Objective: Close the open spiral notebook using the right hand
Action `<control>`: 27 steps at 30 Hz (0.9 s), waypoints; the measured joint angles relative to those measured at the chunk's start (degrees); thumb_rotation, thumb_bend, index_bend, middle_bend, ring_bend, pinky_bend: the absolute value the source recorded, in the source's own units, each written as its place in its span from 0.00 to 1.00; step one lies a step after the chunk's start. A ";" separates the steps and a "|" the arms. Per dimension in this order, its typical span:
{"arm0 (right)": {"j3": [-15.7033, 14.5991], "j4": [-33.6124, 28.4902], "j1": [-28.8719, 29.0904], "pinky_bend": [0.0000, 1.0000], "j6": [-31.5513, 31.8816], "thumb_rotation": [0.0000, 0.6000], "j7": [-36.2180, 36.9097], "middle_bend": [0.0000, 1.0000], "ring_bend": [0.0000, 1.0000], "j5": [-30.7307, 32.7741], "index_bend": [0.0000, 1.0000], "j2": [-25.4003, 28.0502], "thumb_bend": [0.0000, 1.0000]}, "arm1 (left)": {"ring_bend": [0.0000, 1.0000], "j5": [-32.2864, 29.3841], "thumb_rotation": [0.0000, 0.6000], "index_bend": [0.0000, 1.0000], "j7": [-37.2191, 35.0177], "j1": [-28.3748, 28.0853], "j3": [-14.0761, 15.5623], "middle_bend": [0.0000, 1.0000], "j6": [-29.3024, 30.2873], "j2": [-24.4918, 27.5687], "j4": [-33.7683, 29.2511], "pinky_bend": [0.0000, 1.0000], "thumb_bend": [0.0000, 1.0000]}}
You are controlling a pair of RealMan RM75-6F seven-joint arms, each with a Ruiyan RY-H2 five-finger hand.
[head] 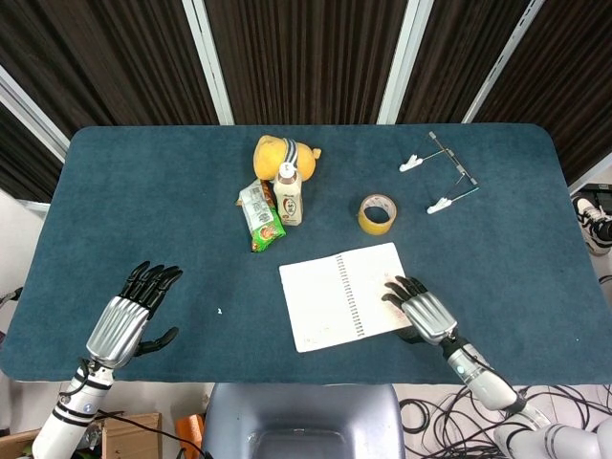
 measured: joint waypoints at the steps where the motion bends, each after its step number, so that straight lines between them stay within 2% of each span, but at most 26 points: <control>1: 0.13 0.30 0.00 0.14 0.46 1.00 0.17 0.14 0.05 -0.12 0.30 -0.17 0.28 | 0.09 0.00 1.00 0.10 -0.05 0.00 -0.02 0.12 0.03 0.01 0.02 0.06 0.25; 11: 0.92 6.88 0.68 0.15 2.17 1.00 0.51 0.15 0.08 -1.12 0.34 -4.06 0.30 | 0.09 -0.05 1.00 0.10 -0.54 0.17 -0.15 0.12 0.38 0.10 -0.02 0.06 0.25; 19: 0.14 14.82 2.24 0.22 4.69 1.00 1.32 0.23 0.18 -4.81 0.55 -7.21 0.49 | 0.09 0.32 1.00 0.10 -1.22 0.38 -0.22 0.12 1.03 0.27 0.05 0.06 0.25; 27: -1.34 22.06 4.24 0.22 11.15 1.00 0.01 0.29 0.24 -10.20 0.65 -8.11 0.53 | 0.09 0.52 1.00 0.10 -1.92 0.58 -0.31 0.12 1.59 0.62 0.19 0.06 0.25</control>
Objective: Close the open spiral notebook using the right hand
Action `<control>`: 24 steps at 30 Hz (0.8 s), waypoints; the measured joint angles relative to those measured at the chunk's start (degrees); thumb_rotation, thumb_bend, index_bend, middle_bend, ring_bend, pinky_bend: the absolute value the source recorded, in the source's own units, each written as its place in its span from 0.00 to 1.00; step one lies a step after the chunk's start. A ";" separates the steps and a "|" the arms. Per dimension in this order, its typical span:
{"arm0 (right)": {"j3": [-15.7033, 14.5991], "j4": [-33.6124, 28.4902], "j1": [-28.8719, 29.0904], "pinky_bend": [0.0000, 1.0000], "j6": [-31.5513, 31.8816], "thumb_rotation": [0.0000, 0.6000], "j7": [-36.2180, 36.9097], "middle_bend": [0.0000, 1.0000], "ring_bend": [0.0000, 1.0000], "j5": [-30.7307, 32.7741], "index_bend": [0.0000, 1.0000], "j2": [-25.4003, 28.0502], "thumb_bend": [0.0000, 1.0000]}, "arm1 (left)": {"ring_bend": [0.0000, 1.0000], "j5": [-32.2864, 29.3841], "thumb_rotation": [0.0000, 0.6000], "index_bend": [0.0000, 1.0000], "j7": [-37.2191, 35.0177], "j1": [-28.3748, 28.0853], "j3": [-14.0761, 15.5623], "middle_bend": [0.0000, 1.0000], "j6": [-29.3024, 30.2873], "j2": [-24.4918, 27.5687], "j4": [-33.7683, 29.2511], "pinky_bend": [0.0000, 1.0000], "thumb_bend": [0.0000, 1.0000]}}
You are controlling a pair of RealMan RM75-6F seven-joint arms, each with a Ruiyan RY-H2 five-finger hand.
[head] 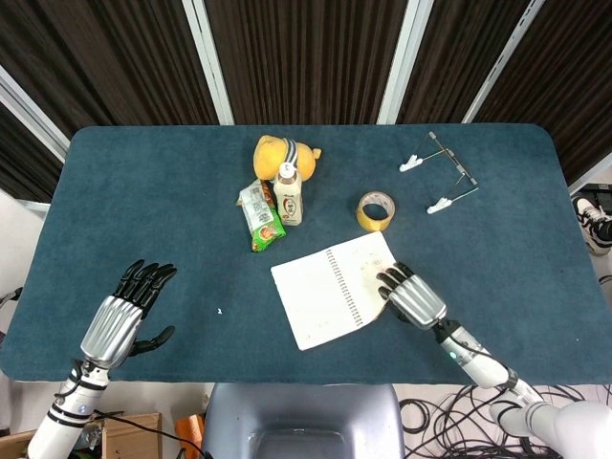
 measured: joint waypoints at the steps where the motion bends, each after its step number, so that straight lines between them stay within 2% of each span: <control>1: -0.25 0.36 0.14 0.22 0.83 1.00 -0.96 0.30 0.24 -0.68 0.66 0.33 0.53 | 0.09 -0.01 1.00 0.10 -0.11 -0.01 -0.03 0.12 0.01 0.04 0.08 0.06 0.25; 7: -2.34 0.21 0.66 0.13 5.50 1.00 -11.08 0.32 0.24 -5.35 0.69 6.10 0.53 | 0.09 0.36 1.00 0.10 -0.48 0.31 0.25 0.12 0.45 0.13 0.31 0.06 0.25; 11: -3.99 -3.19 1.14 0.02 8.05 1.00 -18.50 0.32 0.23 -8.97 0.71 12.67 0.53 | 0.09 0.51 1.00 0.10 -0.61 0.34 0.39 0.12 0.33 0.07 0.39 0.06 0.25; 15: -6.02 -6.68 3.09 0.00 10.03 1.00 -22.34 0.32 0.18 -14.70 0.73 17.04 0.53 | 0.09 0.75 1.00 0.10 -0.21 0.22 0.44 0.12 0.14 0.05 0.03 0.06 0.25; 19: -7.49 -8.11 6.72 0.00 10.61 1.00 -22.86 0.32 0.12 -19.88 0.73 18.00 0.53 | 0.09 0.92 1.00 0.10 0.12 0.10 0.46 0.12 -0.07 0.07 -0.44 0.06 0.25; 24: -8.57 -8.28 10.99 0.00 10.53 1.00 -22.31 0.32 0.10 -24.40 0.73 16.64 0.52 | 0.09 0.84 1.00 0.10 0.46 0.16 0.50 0.12 -0.18 0.29 -0.76 0.06 0.25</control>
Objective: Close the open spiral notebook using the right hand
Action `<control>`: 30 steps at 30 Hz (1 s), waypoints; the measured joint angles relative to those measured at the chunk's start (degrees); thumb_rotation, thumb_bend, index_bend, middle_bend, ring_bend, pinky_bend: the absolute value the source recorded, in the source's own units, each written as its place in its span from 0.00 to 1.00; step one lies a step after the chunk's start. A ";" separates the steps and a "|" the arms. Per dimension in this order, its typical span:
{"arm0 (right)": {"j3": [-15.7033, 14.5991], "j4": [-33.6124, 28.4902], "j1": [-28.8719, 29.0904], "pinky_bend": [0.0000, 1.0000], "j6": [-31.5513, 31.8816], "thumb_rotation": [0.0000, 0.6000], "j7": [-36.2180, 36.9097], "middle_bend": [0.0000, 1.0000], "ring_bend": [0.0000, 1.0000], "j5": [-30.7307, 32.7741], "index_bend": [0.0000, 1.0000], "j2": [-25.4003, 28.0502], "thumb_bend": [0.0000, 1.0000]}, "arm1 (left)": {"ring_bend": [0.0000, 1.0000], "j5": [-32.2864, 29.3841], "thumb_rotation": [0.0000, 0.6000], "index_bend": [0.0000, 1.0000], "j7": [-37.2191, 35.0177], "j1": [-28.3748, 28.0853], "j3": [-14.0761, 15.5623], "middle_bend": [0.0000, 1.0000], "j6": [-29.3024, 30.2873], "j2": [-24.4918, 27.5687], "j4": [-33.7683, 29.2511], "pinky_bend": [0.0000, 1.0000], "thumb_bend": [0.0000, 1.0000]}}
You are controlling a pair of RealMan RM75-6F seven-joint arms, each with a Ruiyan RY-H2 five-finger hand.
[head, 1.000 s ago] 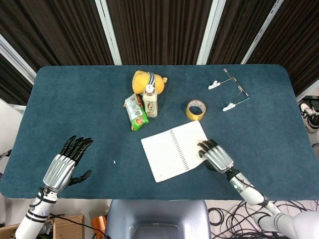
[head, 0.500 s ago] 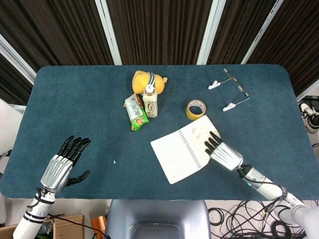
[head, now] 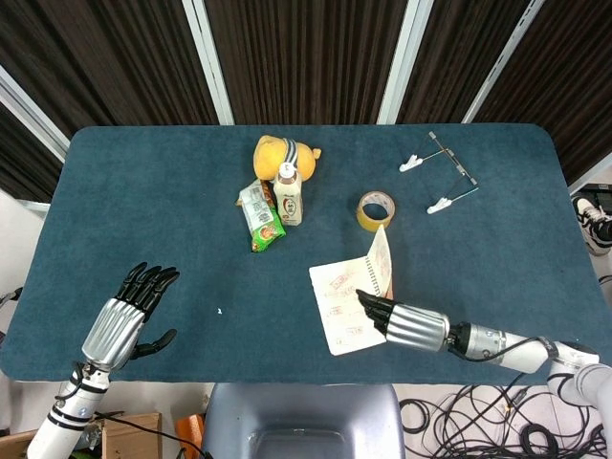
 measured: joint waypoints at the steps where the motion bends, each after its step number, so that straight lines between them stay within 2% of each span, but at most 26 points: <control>1: -0.09 0.04 0.58 0.00 -0.13 1.00 0.23 0.32 0.09 -0.46 0.73 -0.47 0.52 | 0.09 -0.08 1.00 0.10 -0.04 0.04 0.01 0.12 0.01 -0.02 -0.01 0.06 0.25; 4: -0.31 0.44 2.26 0.00 -0.78 1.00 1.11 0.32 0.07 -1.62 0.69 -2.23 0.49 | 0.09 -0.19 1.00 0.10 -0.22 0.07 0.01 0.12 -0.05 -0.16 0.02 0.06 0.25; 7: -0.44 1.30 3.48 0.00 -1.63 1.00 1.75 0.29 0.03 -2.41 0.61 -4.28 0.42 | 0.09 -0.13 1.00 0.10 -0.09 0.05 0.09 0.12 -0.16 -0.22 0.06 0.06 0.25; 9: -0.47 1.99 4.02 0.00 -2.10 1.00 1.93 0.24 0.01 -2.75 0.49 -5.75 0.33 | 0.09 -0.31 1.00 0.10 -0.17 0.00 -0.06 0.12 -0.23 -0.15 0.08 0.06 0.25; 11: -0.59 2.63 4.45 0.00 -2.35 1.00 2.39 0.17 0.00 -3.00 0.32 -7.23 0.23 | 0.09 -0.26 1.00 0.10 -0.17 0.11 0.09 0.12 -0.15 -0.15 0.09 0.06 0.25; 14: -0.71 3.28 4.86 0.00 -2.04 1.00 3.48 0.07 0.00 -3.21 0.11 -9.30 0.20 | 0.09 -0.54 1.00 0.10 -0.50 0.13 -0.06 0.12 -0.12 -0.14 0.25 0.06 0.25; 16: -0.54 3.55 4.90 0.00 -1.35 1.00 3.85 0.02 0.00 -3.07 0.02 -10.35 0.20 | 0.09 -0.41 1.00 0.10 -0.54 0.19 -0.03 0.12 -0.02 -0.14 0.30 0.06 0.25; 22: 1.55 1.46 3.36 0.00 -0.22 1.00 4.13 0.00 0.00 1.23 0.00 -10.67 0.20 | 0.09 -0.45 1.00 0.10 -0.51 0.35 -0.09 0.12 0.25 0.14 0.38 0.06 0.25; 24: 2.41 -0.79 1.89 0.02 -0.53 1.00 4.21 0.01 0.01 4.35 0.00 -9.71 0.24 | 0.09 -0.50 1.00 0.10 -0.58 0.59 -0.12 0.12 0.58 0.40 0.38 0.06 0.25; 26: 3.12 -4.11 0.12 0.09 -1.45 1.00 4.95 0.07 0.06 8.38 0.00 -8.30 0.35 | 0.09 -0.57 1.00 0.10 -0.53 0.97 0.00 0.12 0.95 0.69 0.46 0.06 0.25; 28: 3.63 -7.68 -1.31 0.14 -3.05 1.00 6.22 0.11 0.10 12.46 0.00 -6.82 0.42 | 0.09 -0.68 1.00 0.10 -0.28 1.19 0.16 0.12 1.00 0.89 0.56 0.06 0.25; 30: 4.14 -12.41 -2.70 0.17 -6.08 1.00 8.20 0.11 0.12 17.55 0.00 -4.90 0.45 | 0.09 -0.83 1.00 0.10 -0.04 1.35 0.34 0.12 0.87 1.20 0.57 0.06 0.25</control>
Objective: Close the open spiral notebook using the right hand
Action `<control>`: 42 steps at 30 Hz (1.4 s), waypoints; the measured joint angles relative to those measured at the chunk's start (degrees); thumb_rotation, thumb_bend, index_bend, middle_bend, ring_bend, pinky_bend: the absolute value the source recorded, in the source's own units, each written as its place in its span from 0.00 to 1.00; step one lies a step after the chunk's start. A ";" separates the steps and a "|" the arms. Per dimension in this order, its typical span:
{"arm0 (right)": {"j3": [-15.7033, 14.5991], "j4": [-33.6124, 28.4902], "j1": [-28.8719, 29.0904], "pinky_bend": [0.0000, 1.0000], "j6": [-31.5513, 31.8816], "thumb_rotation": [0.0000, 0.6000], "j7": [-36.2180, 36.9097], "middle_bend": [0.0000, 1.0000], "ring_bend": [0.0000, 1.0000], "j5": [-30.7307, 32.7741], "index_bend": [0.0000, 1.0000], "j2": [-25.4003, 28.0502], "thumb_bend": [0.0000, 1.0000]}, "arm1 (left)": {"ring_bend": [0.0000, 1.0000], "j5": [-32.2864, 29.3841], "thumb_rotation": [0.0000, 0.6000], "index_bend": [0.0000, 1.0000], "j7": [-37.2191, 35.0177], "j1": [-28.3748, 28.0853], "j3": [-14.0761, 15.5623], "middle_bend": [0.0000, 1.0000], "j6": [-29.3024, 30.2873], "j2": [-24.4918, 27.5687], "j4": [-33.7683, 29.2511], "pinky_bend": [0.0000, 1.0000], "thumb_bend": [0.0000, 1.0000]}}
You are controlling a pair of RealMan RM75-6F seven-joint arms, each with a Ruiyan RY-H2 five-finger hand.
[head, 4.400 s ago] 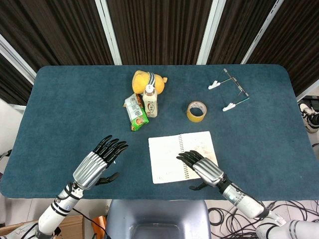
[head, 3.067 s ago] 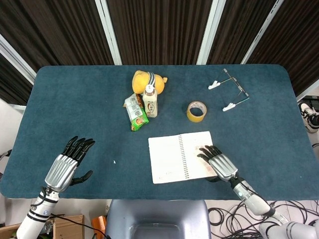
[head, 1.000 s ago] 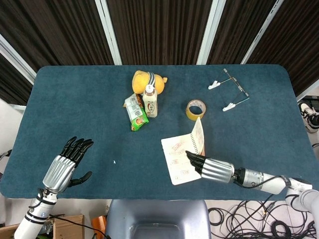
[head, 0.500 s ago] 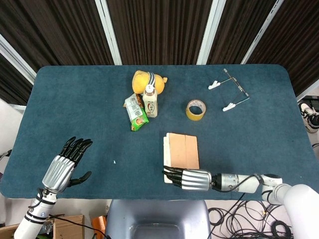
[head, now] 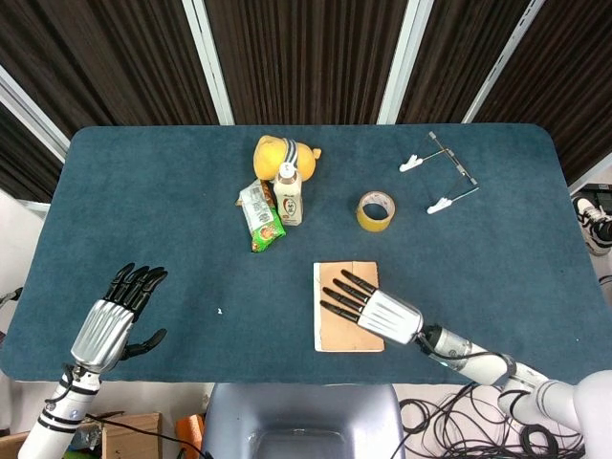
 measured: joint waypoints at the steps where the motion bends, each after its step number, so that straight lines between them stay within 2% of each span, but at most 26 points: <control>1: 0.18 -2.06 -0.46 0.17 -1.67 1.00 1.10 0.11 0.13 2.22 0.00 0.81 0.48 | 0.09 -0.06 1.00 0.10 0.13 0.06 0.07 0.12 -0.07 0.13 0.00 0.06 0.25; 4: 0.70 -7.48 -1.37 0.17 -8.22 1.00 5.98 0.11 0.14 9.02 0.00 3.18 0.56 | 0.09 -0.27 1.00 0.10 0.56 0.30 0.25 0.12 -0.22 0.58 -0.09 0.06 0.25; 7: 1.18 -11.00 -1.53 0.17 -14.95 1.00 11.54 0.11 0.14 13.73 0.00 4.74 0.60 | 0.09 -0.53 1.00 0.10 0.58 0.49 0.31 0.12 -0.26 0.73 -0.17 0.06 0.25; 10: 1.48 -12.80 -1.23 0.17 -20.01 1.00 16.23 0.11 0.14 15.62 0.00 5.20 0.60 | 0.09 -0.63 1.00 0.10 0.50 0.58 0.26 0.12 -0.28 0.74 -0.23 0.06 0.25; 14: 1.30 -12.90 -0.17 0.17 -24.33 1.00 18.35 0.11 0.15 15.99 0.00 4.41 0.60 | 0.09 -0.57 1.00 0.10 0.53 0.54 0.20 0.12 -0.43 0.58 -0.14 0.06 0.25; 25: 1.36 -10.95 1.13 0.17 -26.94 1.00 18.79 0.11 0.15 15.18 0.00 1.41 0.60 | 0.09 -0.81 1.00 0.10 0.13 0.56 0.00 0.12 -0.53 0.61 0.41 0.06 0.25; 30: 1.85 -11.03 0.24 0.17 -23.15 1.00 19.56 0.11 0.15 14.22 0.00 1.91 0.60 | 0.09 -1.06 1.00 0.10 0.17 0.99 0.28 0.11 -0.48 1.25 1.01 0.06 0.25; 33: 2.65 -11.91 -1.77 0.16 -17.51 1.00 19.59 0.11 0.14 14.18 0.00 3.61 0.48 | 0.09 -2.07 1.00 0.10 0.77 1.81 0.57 0.12 -0.34 2.40 1.35 0.06 0.25; 34: 2.95 -12.33 -2.64 0.15 -15.48 1.00 19.43 0.11 0.13 14.32 0.00 4.44 0.39 | 0.09 -2.60 1.00 0.10 1.01 2.16 0.63 0.12 -0.25 2.83 1.44 0.06 0.25; 35: 3.35 -13.02 -4.00 0.14 -12.66 1.00 19.04 0.11 0.12 14.63 0.00 5.86 0.34 | 0.09 -3.44 1.00 0.10 1.38 2.70 0.70 0.12 -0.07 3.48 1.55 0.06 0.25; 37: 3.94 -14.42 -6.40 0.09 -8.51 1.00 18.01 0.08 0.05 15.54 0.00 8.75 0.21 | 0.09 -5.01 1.00 0.10 1.98 3.72 0.77 0.12 0.35 4.57 1.69 0.06 0.25; 39: 4.47 -16.85 -9.27 0.03 -5.03 1.00 16.27 0.02 0.01 17.39 0.00 12.99 0.12 | 0.09 -7.18 1.00 0.11 2.63 5.20 0.85 0.12 1.00 6.10 1.70 0.06 0.25; 42: 4.80 -22.09 -13.47 0.00 -2.35 1.00 14.17 0.00 0.00 20.70 0.00 19.73 0.06 | 0.08 -10.72 1.00 0.10 2.88 7.80 1.03 0.11 2.10 8.67 1.19 0.05 0.25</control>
